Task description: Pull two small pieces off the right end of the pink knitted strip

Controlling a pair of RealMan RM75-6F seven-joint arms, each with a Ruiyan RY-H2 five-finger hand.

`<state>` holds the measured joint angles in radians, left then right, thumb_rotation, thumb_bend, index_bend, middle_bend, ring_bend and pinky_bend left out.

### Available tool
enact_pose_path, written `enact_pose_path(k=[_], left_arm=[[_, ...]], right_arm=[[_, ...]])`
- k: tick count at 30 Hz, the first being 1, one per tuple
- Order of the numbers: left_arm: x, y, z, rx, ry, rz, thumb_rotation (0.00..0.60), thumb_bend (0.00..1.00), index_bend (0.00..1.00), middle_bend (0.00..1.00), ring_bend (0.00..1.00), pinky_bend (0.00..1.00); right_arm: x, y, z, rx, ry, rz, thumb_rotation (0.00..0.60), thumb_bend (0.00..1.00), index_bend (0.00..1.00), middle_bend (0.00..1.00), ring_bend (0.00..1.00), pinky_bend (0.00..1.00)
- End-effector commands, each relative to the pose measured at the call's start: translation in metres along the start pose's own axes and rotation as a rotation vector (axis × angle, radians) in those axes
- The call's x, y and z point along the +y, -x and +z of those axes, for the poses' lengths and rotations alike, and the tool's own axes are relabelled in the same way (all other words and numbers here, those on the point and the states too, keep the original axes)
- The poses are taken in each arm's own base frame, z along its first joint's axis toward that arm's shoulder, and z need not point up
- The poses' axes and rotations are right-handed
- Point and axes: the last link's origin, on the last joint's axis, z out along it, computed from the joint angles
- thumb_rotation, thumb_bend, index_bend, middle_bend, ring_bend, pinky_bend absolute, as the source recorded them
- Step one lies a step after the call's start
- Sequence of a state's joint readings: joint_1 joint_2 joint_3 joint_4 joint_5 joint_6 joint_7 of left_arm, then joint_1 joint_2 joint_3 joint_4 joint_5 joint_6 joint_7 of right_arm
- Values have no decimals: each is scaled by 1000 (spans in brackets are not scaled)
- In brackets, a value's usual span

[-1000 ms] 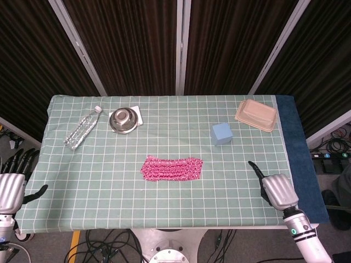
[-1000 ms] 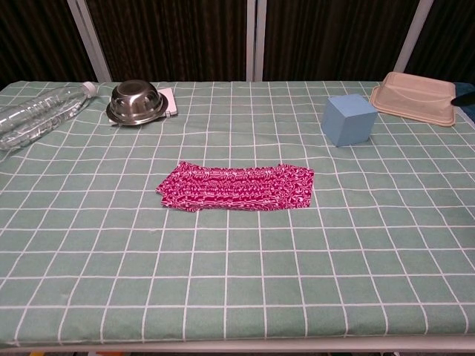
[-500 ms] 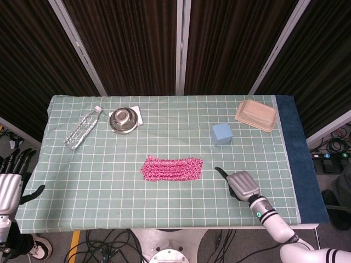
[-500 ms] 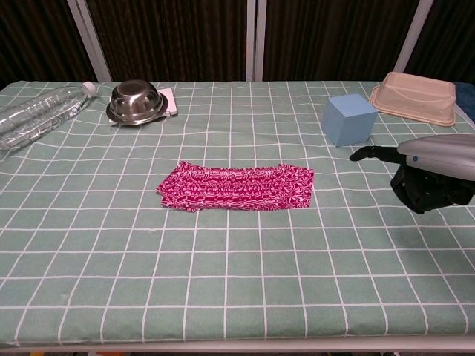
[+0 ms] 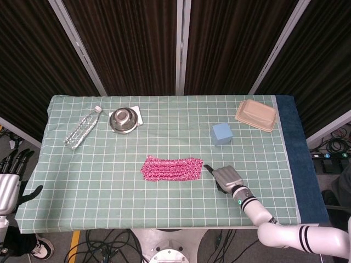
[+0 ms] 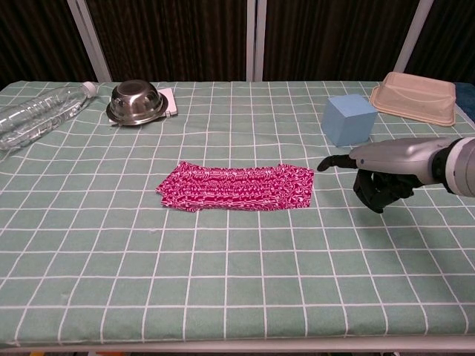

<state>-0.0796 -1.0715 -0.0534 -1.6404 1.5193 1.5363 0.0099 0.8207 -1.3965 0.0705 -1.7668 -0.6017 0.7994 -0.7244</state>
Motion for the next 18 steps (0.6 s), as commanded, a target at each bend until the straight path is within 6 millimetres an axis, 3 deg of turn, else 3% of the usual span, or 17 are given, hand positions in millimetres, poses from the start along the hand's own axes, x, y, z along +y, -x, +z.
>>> enact_pose_path(k=[1, 18], left_arm=[[-2, 0, -1, -3, -3, 1, 600, 191, 92, 82, 0, 137], [-13, -3, -6, 3, -21, -8, 600, 191, 94, 82, 0, 137]], right_arm=[[-9, 1, 7, -17, 0, -27, 600, 1000, 0, 880, 870, 762], [-29, 3, 25, -54, 4, -48, 600, 1000, 0, 880, 870, 762]])
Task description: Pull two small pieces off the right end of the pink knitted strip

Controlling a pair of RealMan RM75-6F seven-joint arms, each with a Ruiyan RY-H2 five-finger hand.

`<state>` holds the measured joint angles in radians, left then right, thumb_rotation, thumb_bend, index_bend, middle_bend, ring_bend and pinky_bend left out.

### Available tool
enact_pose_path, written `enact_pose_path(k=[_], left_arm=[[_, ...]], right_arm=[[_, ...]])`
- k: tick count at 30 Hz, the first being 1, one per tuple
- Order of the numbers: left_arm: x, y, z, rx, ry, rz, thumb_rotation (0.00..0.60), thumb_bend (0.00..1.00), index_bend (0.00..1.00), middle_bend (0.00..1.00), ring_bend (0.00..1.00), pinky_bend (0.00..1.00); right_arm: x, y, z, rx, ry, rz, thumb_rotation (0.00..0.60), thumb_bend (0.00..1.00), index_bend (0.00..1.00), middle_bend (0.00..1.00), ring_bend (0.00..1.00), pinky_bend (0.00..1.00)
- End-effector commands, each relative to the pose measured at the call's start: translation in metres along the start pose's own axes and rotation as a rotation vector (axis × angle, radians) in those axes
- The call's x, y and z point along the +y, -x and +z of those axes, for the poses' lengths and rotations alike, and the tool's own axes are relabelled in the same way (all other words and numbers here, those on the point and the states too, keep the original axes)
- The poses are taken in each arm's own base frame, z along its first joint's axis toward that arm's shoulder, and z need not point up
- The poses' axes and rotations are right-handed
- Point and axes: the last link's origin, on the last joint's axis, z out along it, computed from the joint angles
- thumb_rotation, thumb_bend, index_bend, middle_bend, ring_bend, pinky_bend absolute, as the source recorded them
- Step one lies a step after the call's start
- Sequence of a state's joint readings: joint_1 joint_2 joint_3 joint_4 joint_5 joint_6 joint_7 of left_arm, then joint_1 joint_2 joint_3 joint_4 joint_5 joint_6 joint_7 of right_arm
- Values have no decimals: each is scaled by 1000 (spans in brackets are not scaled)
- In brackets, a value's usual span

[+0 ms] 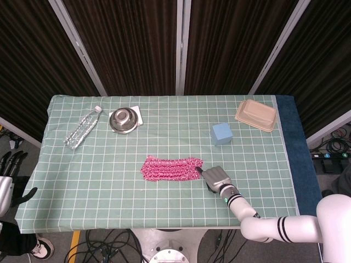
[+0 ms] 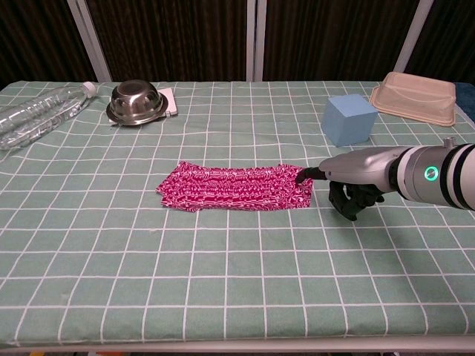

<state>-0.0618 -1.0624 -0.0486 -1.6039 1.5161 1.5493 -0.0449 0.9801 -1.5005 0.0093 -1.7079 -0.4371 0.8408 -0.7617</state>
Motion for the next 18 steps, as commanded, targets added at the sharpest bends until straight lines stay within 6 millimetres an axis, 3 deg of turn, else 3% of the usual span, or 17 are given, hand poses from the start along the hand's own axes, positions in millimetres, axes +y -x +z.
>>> enact_pose_path(k=[1, 18], left_arm=[[0, 0, 0, 0, -1, 0, 600, 191, 94, 82, 0, 137], [4, 1, 6, 0, -2, 0, 600, 190, 96, 82, 0, 137]], right_arm=[[-1, 0, 1, -5, 2, -2, 600, 1000, 0, 880, 870, 762], [-4, -1, 7, -8, 6, -10, 600, 1000, 0, 880, 871, 762]])
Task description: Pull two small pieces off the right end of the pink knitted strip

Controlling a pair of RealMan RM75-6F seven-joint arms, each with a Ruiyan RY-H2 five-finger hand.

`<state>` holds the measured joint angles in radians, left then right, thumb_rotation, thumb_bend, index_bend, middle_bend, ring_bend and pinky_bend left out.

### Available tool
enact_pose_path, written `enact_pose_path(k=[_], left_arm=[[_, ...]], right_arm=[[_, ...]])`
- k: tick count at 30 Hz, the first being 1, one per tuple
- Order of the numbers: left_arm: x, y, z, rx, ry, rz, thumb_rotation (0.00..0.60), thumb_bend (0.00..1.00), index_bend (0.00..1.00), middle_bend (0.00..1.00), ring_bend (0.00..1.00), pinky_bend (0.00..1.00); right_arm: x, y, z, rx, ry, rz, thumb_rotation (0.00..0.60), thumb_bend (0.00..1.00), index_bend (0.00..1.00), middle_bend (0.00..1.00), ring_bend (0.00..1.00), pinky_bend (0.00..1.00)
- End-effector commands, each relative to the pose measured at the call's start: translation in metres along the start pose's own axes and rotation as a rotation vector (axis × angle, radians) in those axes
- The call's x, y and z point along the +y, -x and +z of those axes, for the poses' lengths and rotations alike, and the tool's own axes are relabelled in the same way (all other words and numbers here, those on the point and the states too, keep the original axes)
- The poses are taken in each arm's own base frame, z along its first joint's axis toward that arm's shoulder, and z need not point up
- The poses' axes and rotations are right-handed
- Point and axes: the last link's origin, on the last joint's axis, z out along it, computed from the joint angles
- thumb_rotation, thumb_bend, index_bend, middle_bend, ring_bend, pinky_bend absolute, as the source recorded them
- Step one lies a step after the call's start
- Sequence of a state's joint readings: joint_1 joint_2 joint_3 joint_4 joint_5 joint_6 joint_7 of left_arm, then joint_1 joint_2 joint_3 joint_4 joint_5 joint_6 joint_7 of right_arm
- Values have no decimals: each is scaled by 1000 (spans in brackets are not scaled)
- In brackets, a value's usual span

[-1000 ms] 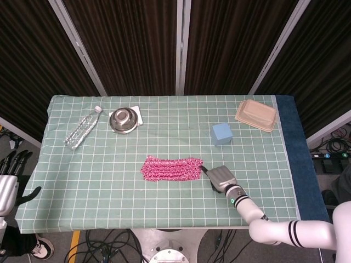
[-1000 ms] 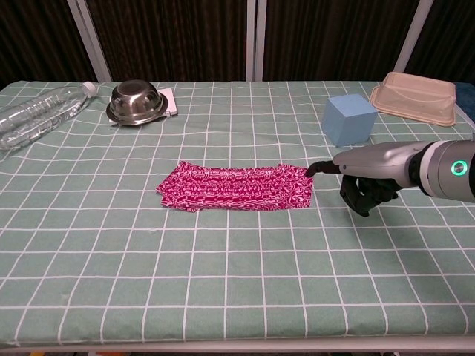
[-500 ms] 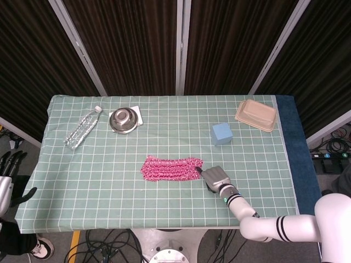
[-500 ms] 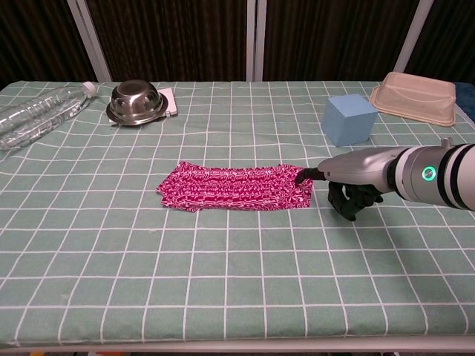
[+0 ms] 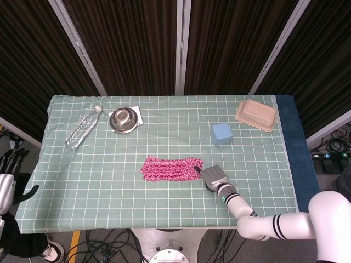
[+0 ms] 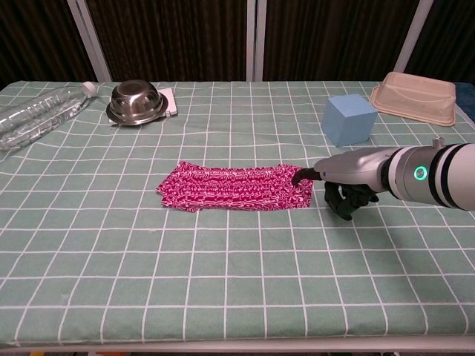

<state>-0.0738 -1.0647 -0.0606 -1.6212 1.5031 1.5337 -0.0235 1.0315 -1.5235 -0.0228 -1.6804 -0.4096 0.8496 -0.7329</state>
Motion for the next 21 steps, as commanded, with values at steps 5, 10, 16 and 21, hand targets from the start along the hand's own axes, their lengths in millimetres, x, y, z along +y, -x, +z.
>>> enact_pose_path(k=[5, 10, 16, 21], left_arm=[[0, 0, 0, 0, -2, -1, 600, 190, 96, 82, 0, 137], [0, 0, 0, -3, 2, 1, 600, 190, 96, 82, 0, 137], [0, 1, -2, -6, 3, 4, 600, 191, 96, 82, 0, 137], [-1, 2, -4, -14, 0, 7, 600, 190, 96, 82, 0, 137]], right_arm=[[2, 1, 0, -15, 10, -6, 600, 1000, 0, 880, 871, 762], [6, 2, -3, -17, 27, -10, 600, 1000, 0, 880, 871, 762], [18, 5, -8, -26, 55, -5, 600, 1000, 0, 880, 870, 762], [34, 12, -11, -54, 98, 8, 600, 1000, 0, 880, 871, 762]])
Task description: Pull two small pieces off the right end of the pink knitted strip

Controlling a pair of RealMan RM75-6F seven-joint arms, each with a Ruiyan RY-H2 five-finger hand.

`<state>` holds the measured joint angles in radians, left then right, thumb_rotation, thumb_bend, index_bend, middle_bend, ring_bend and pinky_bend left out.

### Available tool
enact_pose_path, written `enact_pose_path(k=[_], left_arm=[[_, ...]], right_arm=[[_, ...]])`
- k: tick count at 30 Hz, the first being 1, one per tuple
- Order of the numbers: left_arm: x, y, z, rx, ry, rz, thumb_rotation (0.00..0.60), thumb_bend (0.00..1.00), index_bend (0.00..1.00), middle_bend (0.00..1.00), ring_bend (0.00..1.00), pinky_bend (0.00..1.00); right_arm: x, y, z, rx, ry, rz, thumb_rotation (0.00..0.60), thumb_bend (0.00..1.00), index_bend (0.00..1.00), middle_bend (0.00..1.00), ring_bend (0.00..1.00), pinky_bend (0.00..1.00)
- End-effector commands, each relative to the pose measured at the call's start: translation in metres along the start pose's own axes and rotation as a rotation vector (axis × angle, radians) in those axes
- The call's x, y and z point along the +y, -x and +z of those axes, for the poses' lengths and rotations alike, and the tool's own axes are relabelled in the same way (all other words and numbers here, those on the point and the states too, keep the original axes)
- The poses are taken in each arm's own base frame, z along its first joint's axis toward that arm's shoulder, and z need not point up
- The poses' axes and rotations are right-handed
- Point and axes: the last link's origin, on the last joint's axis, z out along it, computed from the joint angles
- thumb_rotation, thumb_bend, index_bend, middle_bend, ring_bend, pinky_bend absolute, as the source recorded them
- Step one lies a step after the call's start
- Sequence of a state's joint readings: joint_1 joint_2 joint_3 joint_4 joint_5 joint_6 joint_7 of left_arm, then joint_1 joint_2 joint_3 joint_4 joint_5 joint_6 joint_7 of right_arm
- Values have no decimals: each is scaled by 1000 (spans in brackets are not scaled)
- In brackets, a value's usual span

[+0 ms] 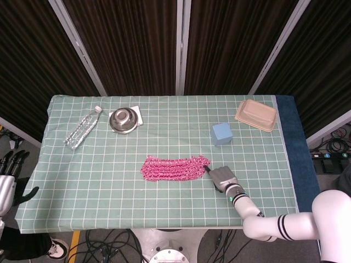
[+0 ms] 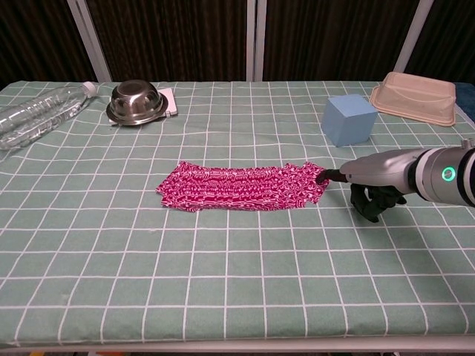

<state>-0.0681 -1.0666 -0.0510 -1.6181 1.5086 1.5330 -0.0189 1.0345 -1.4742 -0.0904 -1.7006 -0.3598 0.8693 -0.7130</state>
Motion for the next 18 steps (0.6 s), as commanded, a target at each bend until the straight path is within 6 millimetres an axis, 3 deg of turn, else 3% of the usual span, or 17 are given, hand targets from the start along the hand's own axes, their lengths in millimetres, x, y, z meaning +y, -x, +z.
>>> enact_pose_path(k=[1, 18], left_arm=[[0, 0, 0, -2, 1, 1, 600, 190, 96, 82, 0, 137], [3, 1, 0, -7, 13, 6, 600, 190, 96, 82, 0, 137]], right_arm=[[9, 4, 0, -15, 21, 9, 600, 1000, 0, 880, 871, 762], [62, 6, -19, -17, 120, 56, 600, 1000, 10, 880, 871, 762]])
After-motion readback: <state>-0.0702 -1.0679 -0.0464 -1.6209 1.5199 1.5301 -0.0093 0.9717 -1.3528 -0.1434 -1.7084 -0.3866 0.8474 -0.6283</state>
